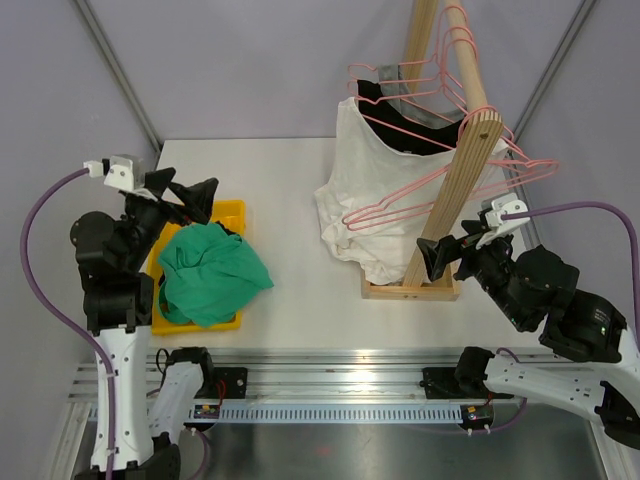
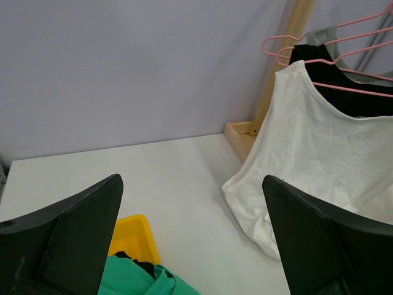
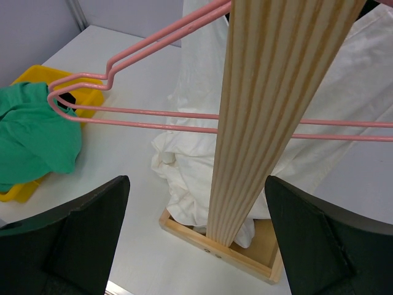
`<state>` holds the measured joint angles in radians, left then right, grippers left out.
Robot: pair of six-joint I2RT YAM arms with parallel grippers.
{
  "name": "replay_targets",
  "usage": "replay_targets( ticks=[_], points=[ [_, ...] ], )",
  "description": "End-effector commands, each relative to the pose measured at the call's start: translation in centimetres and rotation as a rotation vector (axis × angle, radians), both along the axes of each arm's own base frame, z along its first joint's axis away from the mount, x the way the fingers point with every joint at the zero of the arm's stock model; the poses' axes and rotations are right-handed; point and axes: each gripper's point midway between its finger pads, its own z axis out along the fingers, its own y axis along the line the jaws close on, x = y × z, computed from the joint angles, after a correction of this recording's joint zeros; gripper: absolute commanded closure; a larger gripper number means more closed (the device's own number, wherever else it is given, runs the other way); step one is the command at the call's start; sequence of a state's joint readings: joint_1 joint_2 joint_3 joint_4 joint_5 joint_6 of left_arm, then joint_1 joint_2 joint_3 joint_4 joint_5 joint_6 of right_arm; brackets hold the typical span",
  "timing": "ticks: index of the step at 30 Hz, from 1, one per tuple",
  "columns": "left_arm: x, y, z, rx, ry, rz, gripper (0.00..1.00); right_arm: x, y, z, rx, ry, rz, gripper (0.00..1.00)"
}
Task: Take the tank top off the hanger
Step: Place the tank top into the basket, then grab a hanger with a tank top on it with the left arm
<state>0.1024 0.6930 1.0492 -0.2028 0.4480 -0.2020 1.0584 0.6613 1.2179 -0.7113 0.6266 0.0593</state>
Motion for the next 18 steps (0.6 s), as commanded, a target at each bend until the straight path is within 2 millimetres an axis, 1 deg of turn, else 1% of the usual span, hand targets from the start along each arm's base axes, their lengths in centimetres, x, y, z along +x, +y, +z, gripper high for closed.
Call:
replay_targets(
  ticks=[1, 2, 3, 4, 5, 6, 7, 8, 9, 10, 11, 12, 13, 14, 15, 16, 17, 18],
  points=[
    [-0.3, -2.4, 4.1, 0.016, -0.094, -0.146, 0.01, 0.0, -1.5, 1.3, 0.021, -0.017, -0.051, 0.00],
    [-0.3, -2.7, 4.5, 0.023, -0.102, -0.162, 0.01, 0.0, -1.5, 1.3, 0.020, -0.017, -0.050, 0.01],
    [-0.5, -3.4, 5.7, 0.035, -0.125, -0.194, 0.01, 0.0, -1.6, 1.4, 0.017, -0.017, -0.054, 0.01],
    [-0.1, -3.9, 5.9, 0.041, -0.120, -0.219, 0.01, 0.0, -1.7, 1.5, 0.018, -0.018, -0.057, 0.01],
    [-0.5, -5.2, 6.4, 0.061, -0.137, -0.277, 0.01, 0.0, -1.8, 1.5, 0.015, -0.020, -0.060, 0.01],
    [-1.2, -6.0, 7.9, 0.076, -0.169, -0.310, 0.01, 0.0, -1.8, 1.7, 0.016, -0.023, -0.061, 0.01],
    [-0.6, -6.6, 8.0, 0.105, -0.171, -0.334, 0.01, 0.0, -1.9, 1.8, 0.015, -0.028, -0.060, 0.00],
    [-1.0, -8.2, 8.6, 0.118, -0.183, -0.388, 0.01, 0.0, -2.0, 1.8, 0.014, -0.028, -0.065, 0.01],
    [-1.1, -9.0, 8.4, 0.133, -0.162, -0.415, 0.01, 0.0, -2.0, 2.1, 0.018, -0.033, -0.063, 0.01],
    [-1.7, -9.7, 10.3, 0.151, -0.200, -0.435, 0.01, 0.1, -2.0, 2.2, 0.021, -0.036, -0.066, 0.01],
    [-1.2, -11.4, 9.9, 0.184, -0.193, -0.489, 0.01, 0.1, -2.0, 2.3, 0.019, -0.038, -0.064, 0.01],
    [-1.0, -12.3, 9.6, 0.206, -0.165, -0.518, 0.01, 0.1, -2.1, 2.4, 0.019, -0.039, -0.069, 0.00],
    [-1.0, -13.1, 9.8, 0.220, -0.164, -0.546, 0.01, 0.1, -2.1, 2.4, 0.018, -0.037, -0.069, 0.00],
    [-0.5, -14.4, 10.3, 0.239, -0.172, -0.589, 0.01, 0.1, -2.2, 2.5, 0.019, -0.040, -0.072, 0.00],
    [-0.2, -14.9, 10.2, 0.247, -0.160, -0.606, 0.01, 0.0, -2.3, 2.5, 0.022, -0.038, -0.070, 0.00],
    [-0.4, -15.6, 10.3, 0.250, -0.162, -0.660, 0.01, -0.1, -2.4, 2.6, 0.024, -0.040, -0.072, 0.01],
    [0.6, -16.4, 10.4, 0.248, -0.151, -0.688, 0.01, -0.1, -2.5, 2.6, 0.023, -0.040, -0.077, 0.00],
    [0.9, -16.9, 10.4, 0.253, -0.153, -0.714, 0.01, -0.2, -2.7, 2.6, 0.028, -0.041, -0.077, 0.00]
  ],
)
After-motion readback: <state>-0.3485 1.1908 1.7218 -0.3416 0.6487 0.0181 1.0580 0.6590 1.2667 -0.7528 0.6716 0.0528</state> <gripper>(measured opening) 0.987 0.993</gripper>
